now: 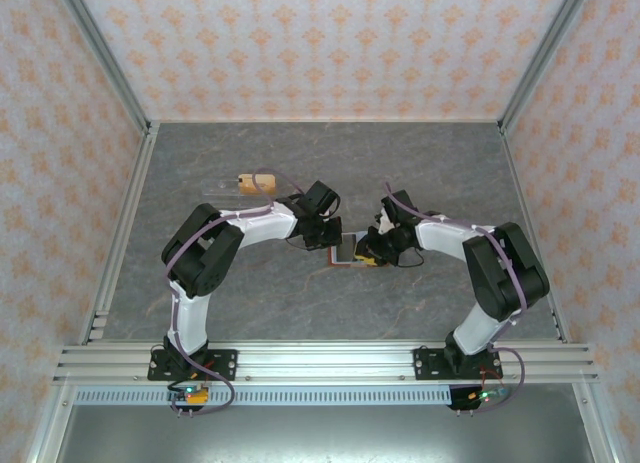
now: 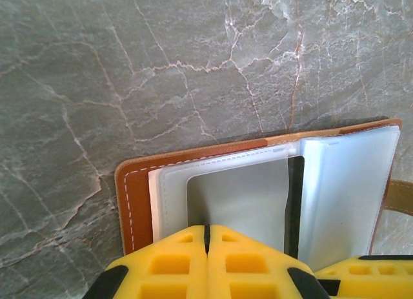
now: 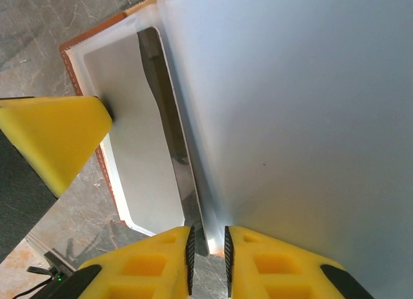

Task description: Take the credit cards out of the card holder

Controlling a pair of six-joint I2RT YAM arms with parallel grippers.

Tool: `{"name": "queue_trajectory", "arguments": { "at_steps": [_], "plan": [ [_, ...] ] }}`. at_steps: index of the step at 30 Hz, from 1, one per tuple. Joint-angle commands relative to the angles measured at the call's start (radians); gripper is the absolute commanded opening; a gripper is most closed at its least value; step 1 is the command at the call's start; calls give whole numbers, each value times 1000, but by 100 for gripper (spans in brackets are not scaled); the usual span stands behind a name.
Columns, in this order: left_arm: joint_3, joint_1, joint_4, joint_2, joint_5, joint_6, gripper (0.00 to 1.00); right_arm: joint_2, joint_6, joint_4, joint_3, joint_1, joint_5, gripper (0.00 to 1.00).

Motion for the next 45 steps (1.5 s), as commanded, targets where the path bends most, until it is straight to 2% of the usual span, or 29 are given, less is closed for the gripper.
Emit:
{"name": "queue_trajectory", "arguments": {
  "at_steps": [1, 10, 17, 20, 24, 26, 31, 45],
  "plan": [
    [-44, -1, -53, 20, -48, -11, 4, 7, 26, 32, -16, 9, -30, 21],
    [-43, -2, -56, 16, -47, -11, 4, 48, 31, 86, -3, 9, -44, 19],
    [-41, -3, -58, 15, -49, -10, 4, 60, 24, 101, -12, 8, -44, 21],
    [-40, -2, -58, 14, -48, -10, 4, 60, 29, 126, -15, 8, -62, 16],
    [-37, -1, -58, 4, -47, -6, 7, 41, 32, 119, -17, 5, -48, 4],
    [-26, 0, -69, -2, -48, 3, 12, 23, 27, 96, -21, 2, -25, 0],
    [10, 11, -87, -24, -52, 20, 21, -18, -4, 8, -23, -3, 47, 0],
    [10, 28, -81, -18, -34, 25, 18, -114, -44, -132, -13, -6, 216, 0]
  ]
}}
